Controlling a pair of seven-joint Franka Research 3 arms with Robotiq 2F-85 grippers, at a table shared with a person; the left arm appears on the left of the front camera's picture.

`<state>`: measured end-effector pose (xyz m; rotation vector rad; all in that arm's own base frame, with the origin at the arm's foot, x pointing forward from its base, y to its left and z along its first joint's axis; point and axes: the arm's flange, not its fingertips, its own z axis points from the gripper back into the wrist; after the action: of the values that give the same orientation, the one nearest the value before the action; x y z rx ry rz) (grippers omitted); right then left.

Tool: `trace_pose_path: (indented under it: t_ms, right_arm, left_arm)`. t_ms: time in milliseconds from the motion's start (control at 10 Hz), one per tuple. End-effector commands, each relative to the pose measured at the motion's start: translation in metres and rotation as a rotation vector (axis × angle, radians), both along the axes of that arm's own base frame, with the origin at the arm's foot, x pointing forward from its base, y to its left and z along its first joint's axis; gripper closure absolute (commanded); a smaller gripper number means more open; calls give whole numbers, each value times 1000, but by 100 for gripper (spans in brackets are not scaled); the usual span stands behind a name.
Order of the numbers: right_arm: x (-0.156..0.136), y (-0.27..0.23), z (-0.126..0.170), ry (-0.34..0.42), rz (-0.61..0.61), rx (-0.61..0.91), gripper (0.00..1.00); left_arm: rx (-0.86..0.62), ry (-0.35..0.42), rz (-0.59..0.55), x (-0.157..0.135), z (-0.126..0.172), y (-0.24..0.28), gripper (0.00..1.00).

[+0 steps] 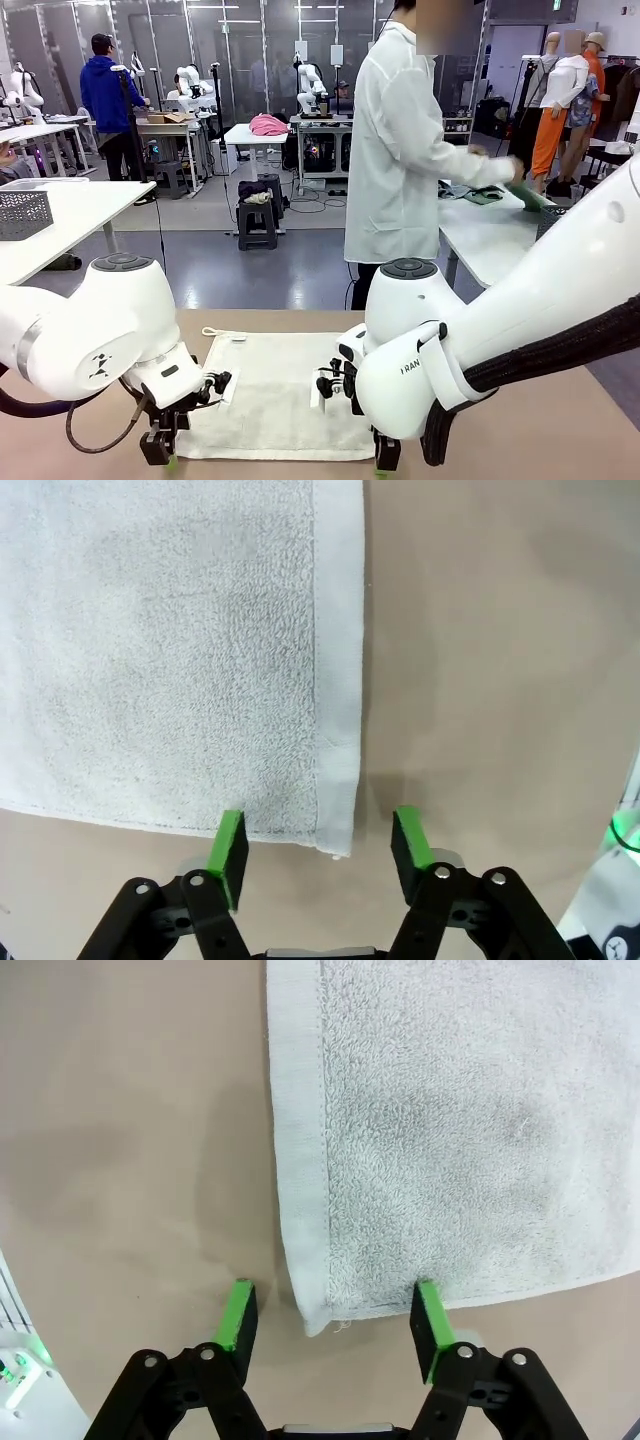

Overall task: Fold the towels and place them in the basket.
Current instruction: When a person lays out a Towel with hook on the table, fold it in half twice.

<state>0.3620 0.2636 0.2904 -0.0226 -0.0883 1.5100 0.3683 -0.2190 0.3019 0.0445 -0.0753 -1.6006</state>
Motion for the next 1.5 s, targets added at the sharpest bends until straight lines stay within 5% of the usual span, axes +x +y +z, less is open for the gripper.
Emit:
trace_pose_path:
  t_ms: [0,400,500,700,1400]
  right_arm:
    - [2,7,-4,-25,-22,-2,39]
    - [4,10,-2,-3,-18,-3,39]
    - [4,11,-1,-8,-12,-10,57]
    - [5,12,1,4,-28,-14,57]
    - [7,11,-1,15,-25,-22,57]
  left_arm:
    - [28,-32,16,6,-4,-6,44]
    - [10,-31,7,8,0,-5,50]
    - [13,-39,7,9,0,-5,70]
    - [10,-30,5,10,0,-6,77]
    - [23,-6,10,12,-3,-1,77]
